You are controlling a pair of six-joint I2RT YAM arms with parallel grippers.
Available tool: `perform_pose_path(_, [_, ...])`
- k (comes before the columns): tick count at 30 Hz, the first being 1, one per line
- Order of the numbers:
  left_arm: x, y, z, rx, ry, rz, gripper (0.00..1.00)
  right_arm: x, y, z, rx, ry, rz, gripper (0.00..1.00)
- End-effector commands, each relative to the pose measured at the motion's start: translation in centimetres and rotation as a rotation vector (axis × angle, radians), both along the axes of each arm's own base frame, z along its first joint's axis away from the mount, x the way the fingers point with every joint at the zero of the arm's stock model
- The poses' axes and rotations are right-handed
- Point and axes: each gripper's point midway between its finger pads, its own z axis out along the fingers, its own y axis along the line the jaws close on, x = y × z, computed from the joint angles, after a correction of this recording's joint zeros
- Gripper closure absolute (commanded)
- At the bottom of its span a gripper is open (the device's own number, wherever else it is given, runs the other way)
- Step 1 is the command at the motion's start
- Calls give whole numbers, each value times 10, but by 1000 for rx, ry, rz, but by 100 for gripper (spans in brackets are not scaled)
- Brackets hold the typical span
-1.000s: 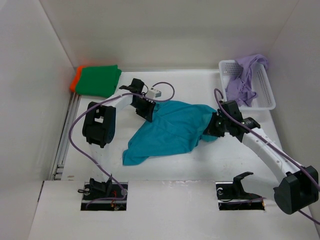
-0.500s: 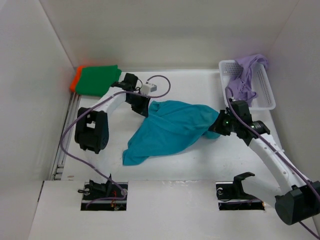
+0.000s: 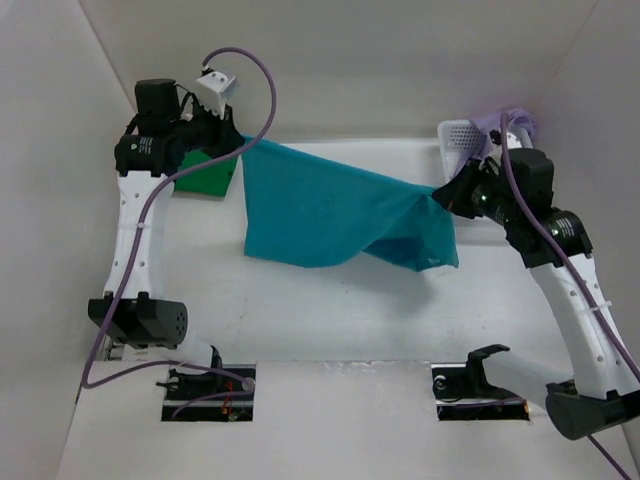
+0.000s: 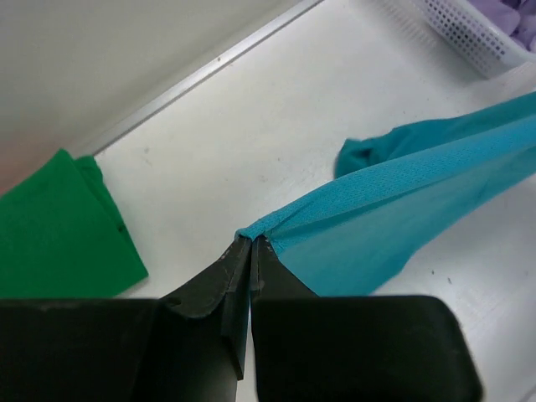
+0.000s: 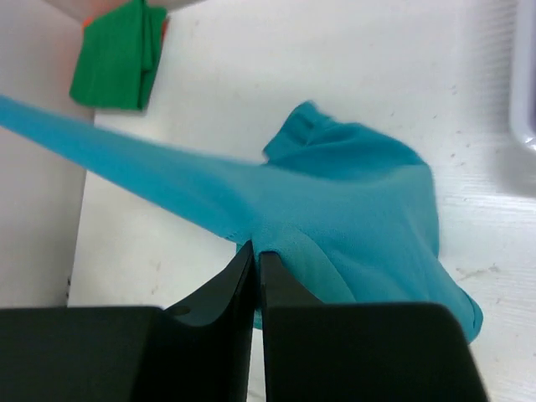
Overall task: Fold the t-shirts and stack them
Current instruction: Flatten out the tshirt
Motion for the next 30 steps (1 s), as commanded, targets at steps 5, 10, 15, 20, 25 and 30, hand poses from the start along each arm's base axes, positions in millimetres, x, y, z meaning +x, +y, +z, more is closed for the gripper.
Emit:
perform_pose_path(5, [-79,53,-122,149,355,46,100,-78,50,-133,-81,400,172,87])
perform_pose_path(10, [-124,79,-213,218,570,86,100,-120,94,-212,-112,575,277,77])
perform_pose_path(15, [-144,90,-269,289,645,107,100,-127,110,-226,-59,574,297,58])
perform_pose_path(20, [-149,106,-280,292,659,158,100,-151,73,-256,49,662,60,60])
perform_pose_path(25, [-148,113,-284,288,662,190,100,-156,43,-290,108,687,-165,52])
perform_pose_path(30, [-143,116,-281,289,651,198,100,-123,20,-288,82,587,-327,48])
